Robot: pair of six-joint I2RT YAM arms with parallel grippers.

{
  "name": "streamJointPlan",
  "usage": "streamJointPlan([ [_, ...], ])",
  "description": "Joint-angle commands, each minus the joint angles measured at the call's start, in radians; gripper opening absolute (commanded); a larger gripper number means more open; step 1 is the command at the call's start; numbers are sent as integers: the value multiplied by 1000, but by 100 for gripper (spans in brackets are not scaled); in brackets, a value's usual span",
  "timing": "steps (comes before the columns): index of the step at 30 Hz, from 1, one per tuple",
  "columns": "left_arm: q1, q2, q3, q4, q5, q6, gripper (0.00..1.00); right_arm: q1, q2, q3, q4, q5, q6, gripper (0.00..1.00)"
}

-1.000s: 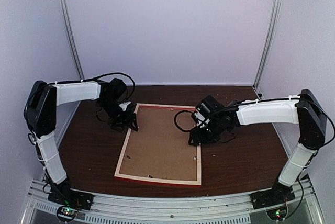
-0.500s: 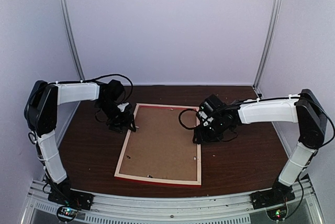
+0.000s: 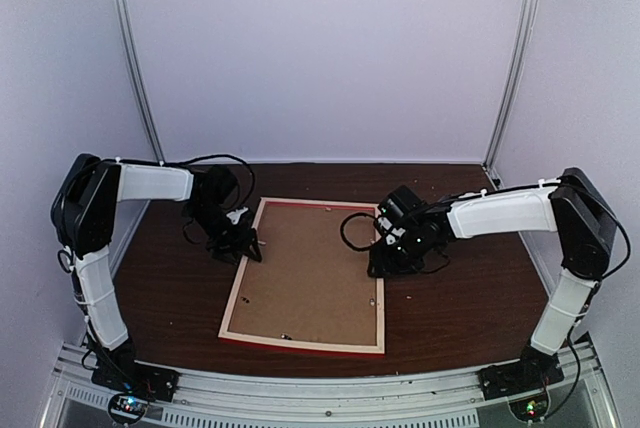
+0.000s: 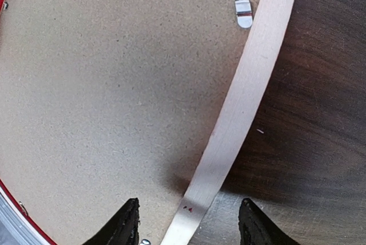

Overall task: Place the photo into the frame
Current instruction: Adjust the photo frame at the center of the board.

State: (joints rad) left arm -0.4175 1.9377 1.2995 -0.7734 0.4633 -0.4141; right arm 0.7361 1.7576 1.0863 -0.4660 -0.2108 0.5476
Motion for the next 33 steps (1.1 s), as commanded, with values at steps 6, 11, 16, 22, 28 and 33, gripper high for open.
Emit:
streamJointPlan([
  [6,-27,-10,-65,89,65,-20,54,-18,40,6,29,-1,2,58],
  [11,-89,-40,-98,119,60,-65,53,-29,43,7,1,37,4,56],
  [16,-134,-70,-114,134,32,-98,53,-35,31,5,-47,111,4,53],
  [22,-145,-127,-110,108,-63,-91,60,-35,9,-13,-102,225,4,39],
  [28,-145,-190,-71,17,-242,-34,69,-34,-5,-43,-110,276,20,27],
  [33,-145,-245,-20,-47,-400,-14,76,-33,-40,-93,-90,284,55,17],
])
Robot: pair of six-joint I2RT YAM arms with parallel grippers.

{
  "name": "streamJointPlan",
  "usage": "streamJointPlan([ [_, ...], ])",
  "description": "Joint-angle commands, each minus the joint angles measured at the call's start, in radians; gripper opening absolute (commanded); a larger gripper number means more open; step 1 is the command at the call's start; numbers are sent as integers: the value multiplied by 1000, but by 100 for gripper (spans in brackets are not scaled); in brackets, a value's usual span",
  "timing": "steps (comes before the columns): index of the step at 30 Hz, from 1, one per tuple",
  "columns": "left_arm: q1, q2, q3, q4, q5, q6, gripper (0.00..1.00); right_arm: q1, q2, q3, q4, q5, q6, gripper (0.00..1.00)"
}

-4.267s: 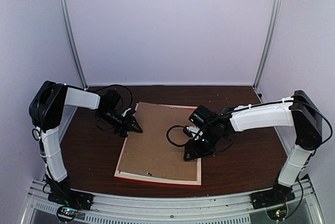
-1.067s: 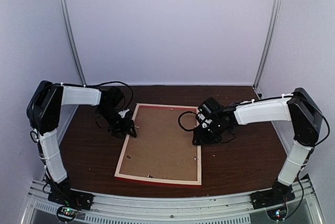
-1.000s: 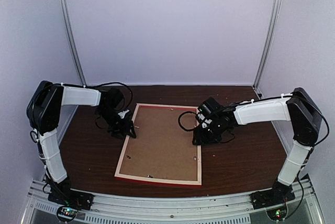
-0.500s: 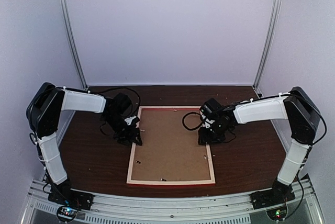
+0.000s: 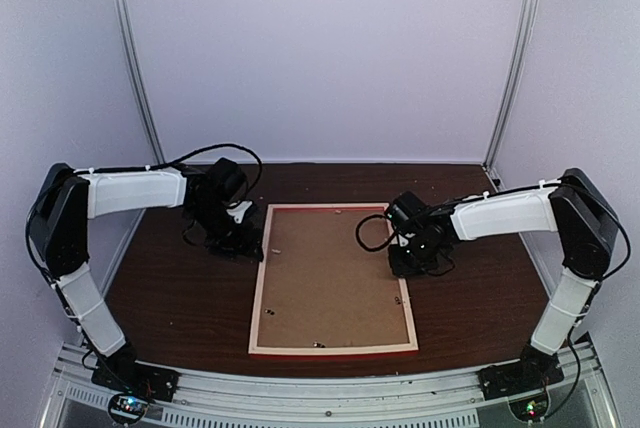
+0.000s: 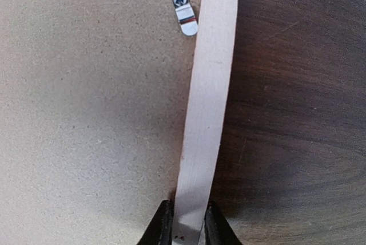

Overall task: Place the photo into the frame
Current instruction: Adjust the photo frame at the center of the board.

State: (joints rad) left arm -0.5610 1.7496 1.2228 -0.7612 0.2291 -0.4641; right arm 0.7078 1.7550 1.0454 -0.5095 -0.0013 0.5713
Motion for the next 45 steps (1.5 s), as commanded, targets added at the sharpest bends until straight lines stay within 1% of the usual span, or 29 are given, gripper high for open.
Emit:
streamJointPlan([
  [1,-1,-69,62,-62,-190,36,79,-6,-46,-61,-44,76,39,16],
  [3,2,-91,69,-60,-213,31,87,-5,-66,-82,-37,75,56,13],
  [5,5,-108,75,-57,-257,22,97,-5,-89,-103,-29,75,72,11],
  [8,23,-122,81,-51,-232,21,98,-4,-118,-127,-22,78,88,8],
  [13,45,-119,70,-4,-68,17,98,-4,-163,-159,-14,85,110,4],
  [16,46,-90,73,24,26,11,98,-4,-187,-185,4,80,131,2],
  [19,39,-40,88,26,65,9,98,-1,-202,-215,32,75,160,0],
  [27,-10,49,135,25,-3,37,98,7,-212,-245,58,67,183,0],
  [34,-66,168,240,-1,-66,59,98,9,-221,-252,55,69,183,0],
  [41,-85,281,350,-46,-114,49,98,10,-230,-243,37,83,186,0],
  [45,-99,329,400,-93,-176,52,97,9,-232,-242,39,83,189,0],
])
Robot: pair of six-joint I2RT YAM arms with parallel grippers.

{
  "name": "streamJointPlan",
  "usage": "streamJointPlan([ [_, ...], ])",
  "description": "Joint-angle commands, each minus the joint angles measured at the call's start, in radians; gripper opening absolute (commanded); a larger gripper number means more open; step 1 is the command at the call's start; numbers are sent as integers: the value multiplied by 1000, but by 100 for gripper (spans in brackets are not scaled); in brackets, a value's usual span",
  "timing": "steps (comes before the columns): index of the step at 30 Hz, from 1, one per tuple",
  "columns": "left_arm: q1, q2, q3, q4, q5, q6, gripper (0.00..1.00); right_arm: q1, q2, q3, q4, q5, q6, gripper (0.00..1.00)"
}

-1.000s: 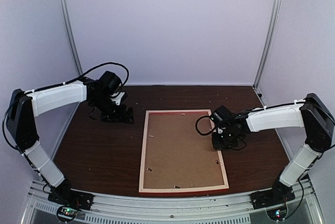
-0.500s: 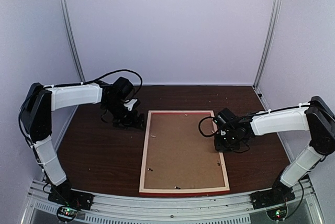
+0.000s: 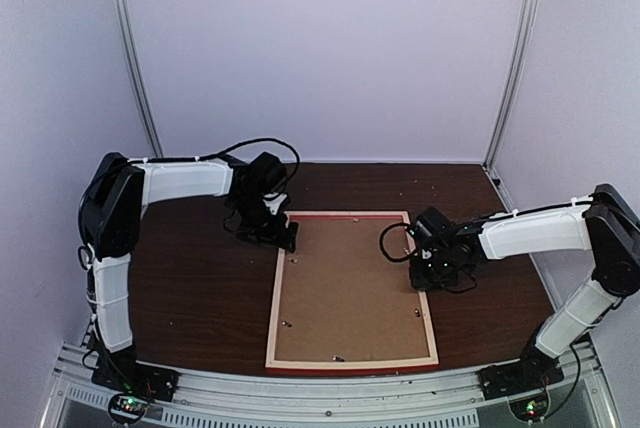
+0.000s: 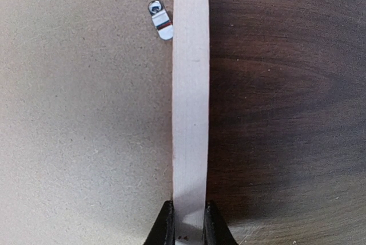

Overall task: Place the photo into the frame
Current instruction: Adjust the photo frame at the center of the board, then press the fastener onto the backboard.

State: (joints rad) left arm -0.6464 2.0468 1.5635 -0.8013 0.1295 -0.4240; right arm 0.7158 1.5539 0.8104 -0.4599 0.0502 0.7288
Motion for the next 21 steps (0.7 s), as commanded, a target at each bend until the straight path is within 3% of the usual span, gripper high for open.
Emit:
streamJointPlan([
  [1,-16,41,70,-66,-89,13,97,2,-31,-6,-10,30,33,0],
  [21,-28,136,137,-96,-114,22,96,2,-31,-2,0,25,32,0],
])
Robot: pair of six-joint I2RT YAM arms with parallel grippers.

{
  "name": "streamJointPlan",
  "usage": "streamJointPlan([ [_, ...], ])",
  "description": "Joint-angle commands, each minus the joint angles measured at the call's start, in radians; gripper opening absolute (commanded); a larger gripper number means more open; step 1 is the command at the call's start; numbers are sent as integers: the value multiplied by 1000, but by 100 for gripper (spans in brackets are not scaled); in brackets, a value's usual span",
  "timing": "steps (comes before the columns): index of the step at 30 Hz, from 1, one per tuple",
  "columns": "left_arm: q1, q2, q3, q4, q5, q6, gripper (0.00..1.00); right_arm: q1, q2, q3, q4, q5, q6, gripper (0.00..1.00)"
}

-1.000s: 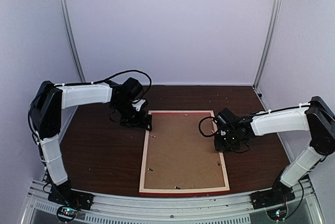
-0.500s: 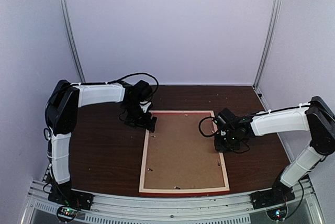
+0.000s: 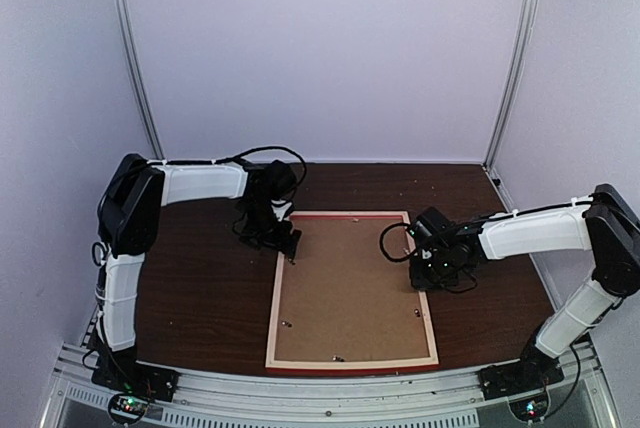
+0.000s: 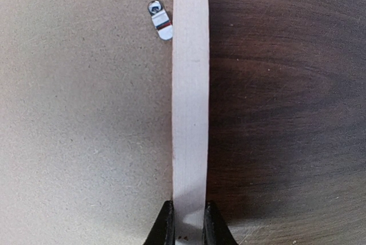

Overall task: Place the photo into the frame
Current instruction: Press the fastener onto the backboard.

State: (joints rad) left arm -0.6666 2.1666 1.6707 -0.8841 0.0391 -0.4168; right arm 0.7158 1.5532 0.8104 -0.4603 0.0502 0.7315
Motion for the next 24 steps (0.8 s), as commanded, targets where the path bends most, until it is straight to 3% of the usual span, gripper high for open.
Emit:
streamJointPlan([
  [1,-8,20,34,-14,-24,16,97,2,-31,-2,0,25,29,0],
  [24,-37,-17,-28,-42,-4,20,94,5,-34,-13,13,17,34,0],
])
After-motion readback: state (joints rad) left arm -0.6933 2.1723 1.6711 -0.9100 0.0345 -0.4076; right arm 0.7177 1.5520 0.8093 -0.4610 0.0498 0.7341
